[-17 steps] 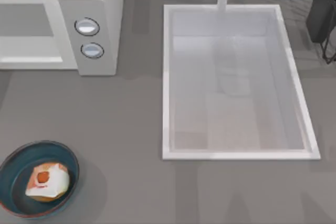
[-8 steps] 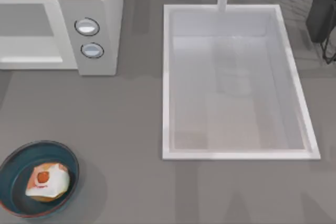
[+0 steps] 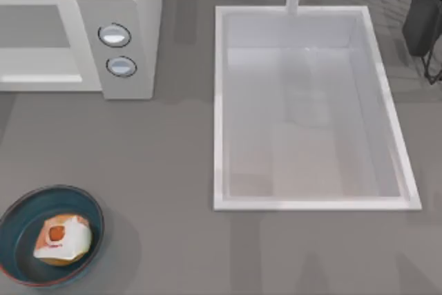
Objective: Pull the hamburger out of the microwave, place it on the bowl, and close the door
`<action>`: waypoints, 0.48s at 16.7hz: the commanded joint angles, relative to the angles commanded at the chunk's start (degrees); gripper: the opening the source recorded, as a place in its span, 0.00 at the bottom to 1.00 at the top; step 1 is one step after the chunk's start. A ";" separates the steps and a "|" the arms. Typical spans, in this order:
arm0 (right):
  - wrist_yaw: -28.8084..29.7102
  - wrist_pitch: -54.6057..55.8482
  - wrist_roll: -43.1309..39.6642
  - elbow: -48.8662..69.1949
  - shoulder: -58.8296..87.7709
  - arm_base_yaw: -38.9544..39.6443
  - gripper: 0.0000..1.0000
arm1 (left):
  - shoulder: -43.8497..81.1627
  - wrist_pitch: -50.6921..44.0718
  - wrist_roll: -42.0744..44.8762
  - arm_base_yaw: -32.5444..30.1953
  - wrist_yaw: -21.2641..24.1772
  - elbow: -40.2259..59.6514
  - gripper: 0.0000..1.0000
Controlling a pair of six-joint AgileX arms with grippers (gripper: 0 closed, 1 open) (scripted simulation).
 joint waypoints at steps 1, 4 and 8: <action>0.00 0.00 0.00 0.00 0.00 0.00 1.00 | -0.74 0.48 -0.49 -0.44 -0.21 -0.74 0.00; 0.00 0.00 0.00 0.00 0.00 0.00 1.00 | -5.71 3.34 -3.47 -3.17 -1.58 -6.55 0.00; 0.00 0.00 0.00 0.00 0.00 0.00 1.00 | -14.19 8.43 -8.58 -7.75 -3.83 -18.24 0.00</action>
